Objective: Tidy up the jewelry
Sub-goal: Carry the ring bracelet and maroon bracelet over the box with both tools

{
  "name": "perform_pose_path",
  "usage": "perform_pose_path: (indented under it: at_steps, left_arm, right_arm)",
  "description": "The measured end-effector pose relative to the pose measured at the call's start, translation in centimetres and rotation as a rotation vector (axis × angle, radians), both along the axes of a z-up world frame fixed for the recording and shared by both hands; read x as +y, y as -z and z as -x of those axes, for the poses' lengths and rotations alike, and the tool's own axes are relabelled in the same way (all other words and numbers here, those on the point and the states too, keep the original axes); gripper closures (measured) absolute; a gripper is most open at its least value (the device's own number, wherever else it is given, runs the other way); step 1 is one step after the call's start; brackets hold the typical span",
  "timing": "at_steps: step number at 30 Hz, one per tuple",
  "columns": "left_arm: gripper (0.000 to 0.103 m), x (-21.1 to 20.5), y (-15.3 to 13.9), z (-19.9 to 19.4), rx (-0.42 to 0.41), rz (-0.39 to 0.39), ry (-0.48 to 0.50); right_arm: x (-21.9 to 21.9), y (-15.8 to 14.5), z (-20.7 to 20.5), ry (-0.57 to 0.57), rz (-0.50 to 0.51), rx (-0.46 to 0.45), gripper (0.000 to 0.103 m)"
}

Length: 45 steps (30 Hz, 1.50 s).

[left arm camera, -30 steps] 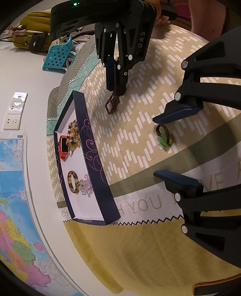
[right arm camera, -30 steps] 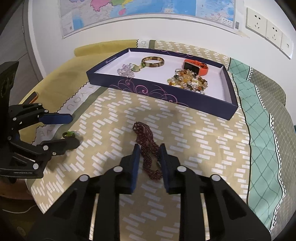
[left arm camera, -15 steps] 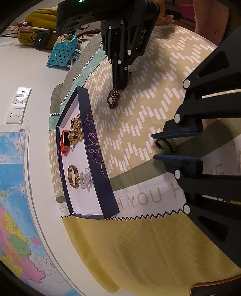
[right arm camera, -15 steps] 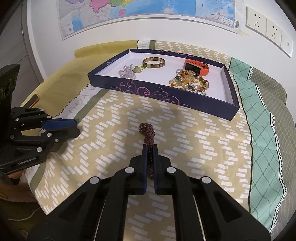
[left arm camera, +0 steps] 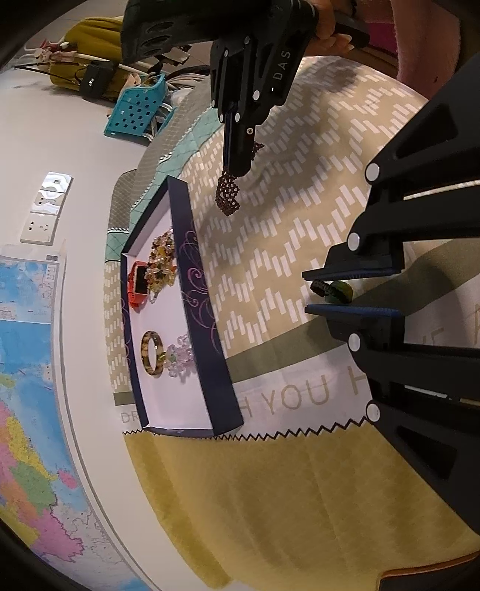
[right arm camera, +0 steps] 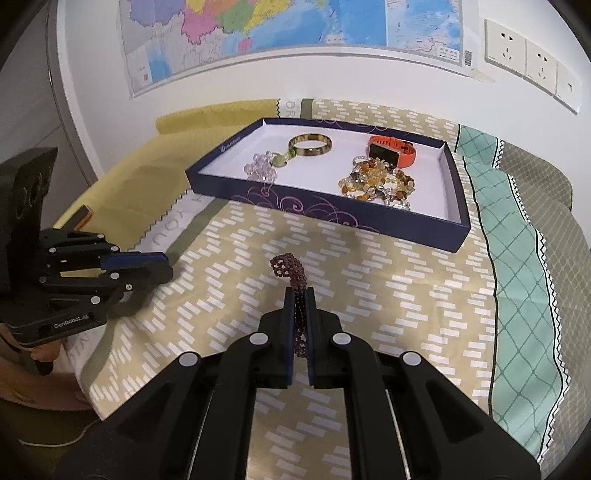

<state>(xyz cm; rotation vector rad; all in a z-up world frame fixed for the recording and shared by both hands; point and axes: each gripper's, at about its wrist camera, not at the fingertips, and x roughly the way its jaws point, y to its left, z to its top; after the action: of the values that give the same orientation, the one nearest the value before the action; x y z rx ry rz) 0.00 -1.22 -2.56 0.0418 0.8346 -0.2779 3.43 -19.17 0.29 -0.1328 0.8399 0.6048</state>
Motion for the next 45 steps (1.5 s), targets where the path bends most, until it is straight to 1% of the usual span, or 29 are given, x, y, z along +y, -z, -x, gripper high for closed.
perform_pose_path:
  at_steps: [3, 10, 14, 17, 24, 27, 32, 45]
  left_arm:
    - [0.092, 0.1, -0.5, 0.0, -0.011, 0.01, 0.0]
    - [0.092, 0.4, -1.8, -0.3, -0.041, 0.02, 0.0]
    - [0.092, 1.1, -3.0, -0.7, -0.062, 0.055, 0.001]
    - [0.092, 1.3, -3.9, -1.0, -0.082, 0.063, -0.002]
    - [0.092, 1.3, -5.2, -2.5, -0.123, 0.042, -0.013]
    - [0.092, 1.7, -5.9, -3.3, -0.139, 0.047, -0.023]
    - [0.092, 2.2, -6.7, -4.4, -0.161, 0.03, -0.04]
    - [0.092, 1.2, -7.2, -6.8, -0.175, 0.008, -0.038]
  right_arm:
    - [-0.5, -0.5, -0.1, 0.001, -0.046, 0.011, 0.098]
    - [-1.1, -1.8, -0.4, 0.009, -0.082, -0.009, 0.098]
    - [-1.6, -2.8, -0.9, 0.017, -0.103, -0.028, 0.098]
    - [-1.9, -3.5, -1.4, 0.02, -0.12, -0.039, 0.098]
    - [-2.0, -4.4, -2.5, 0.025, -0.137, -0.053, 0.098]
    - [-2.0, -4.7, -3.0, 0.03, -0.139, -0.063, 0.098]
    - [-2.1, -4.9, -4.0, 0.038, -0.146, -0.067, 0.098]
    - [-2.2, -5.0, -6.0, 0.044, -0.148, -0.065, 0.098]
